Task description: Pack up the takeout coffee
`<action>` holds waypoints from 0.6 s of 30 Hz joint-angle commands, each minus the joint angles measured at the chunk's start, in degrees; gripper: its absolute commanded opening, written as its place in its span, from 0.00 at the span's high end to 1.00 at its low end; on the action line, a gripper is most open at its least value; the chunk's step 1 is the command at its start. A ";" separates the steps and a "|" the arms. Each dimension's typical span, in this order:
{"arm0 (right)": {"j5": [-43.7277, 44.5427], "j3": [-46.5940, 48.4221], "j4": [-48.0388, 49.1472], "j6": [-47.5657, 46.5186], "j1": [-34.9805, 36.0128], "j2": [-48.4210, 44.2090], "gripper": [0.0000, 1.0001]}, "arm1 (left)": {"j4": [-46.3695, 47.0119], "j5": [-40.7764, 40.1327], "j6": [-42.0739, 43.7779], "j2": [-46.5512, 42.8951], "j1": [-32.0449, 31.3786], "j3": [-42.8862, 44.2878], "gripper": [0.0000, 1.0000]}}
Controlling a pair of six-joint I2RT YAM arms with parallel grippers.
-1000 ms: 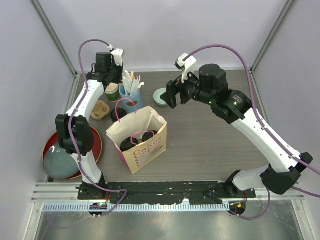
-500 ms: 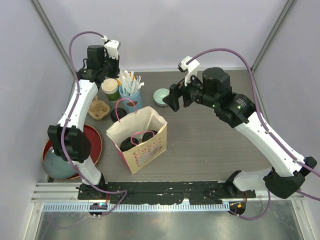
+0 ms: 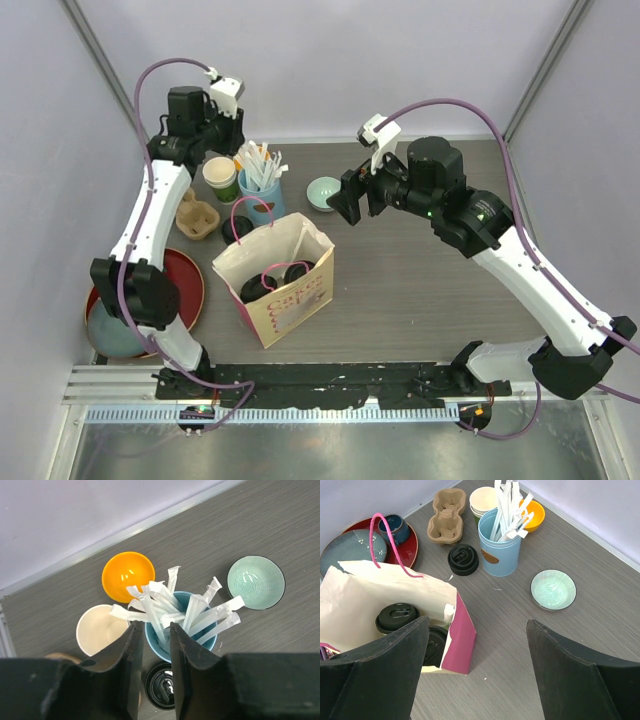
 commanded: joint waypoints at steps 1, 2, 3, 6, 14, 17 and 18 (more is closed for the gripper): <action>-0.69 0.79 1.93 -0.72 -0.12 -0.85 0.16 | 3.70 1.72 1.14 3.70 -0.14 -0.37 0.66; -0.60 0.88 1.66 -0.63 -0.12 -0.77 0.16 | 3.70 1.01 1.23 5.28 -0.14 0.42 0.66; -0.52 0.97 1.49 -0.63 -0.12 -0.68 0.16 | 3.70 0.83 1.23 5.99 -0.14 0.51 0.66; -0.08 0.97 1.31 -0.80 -0.12 -0.85 0.16 | 4.49 0.74 1.14 7.31 0.21 0.34 0.66; -0.25 1.67 0.78 -1.07 -0.12 0.29 0.16 | 6.34 -0.40 0.53 10.91 0.21 1.04 0.63; -0.25 1.67 0.69 -1.15 -0.12 0.38 0.16 | 6.69 -1.89 0.87 11.71 0.21 1.13 0.62; -0.25 1.67 0.69 -1.15 -0.12 0.38 0.16 | 6.69 -2.16 0.96 11.53 0.30 0.96 0.62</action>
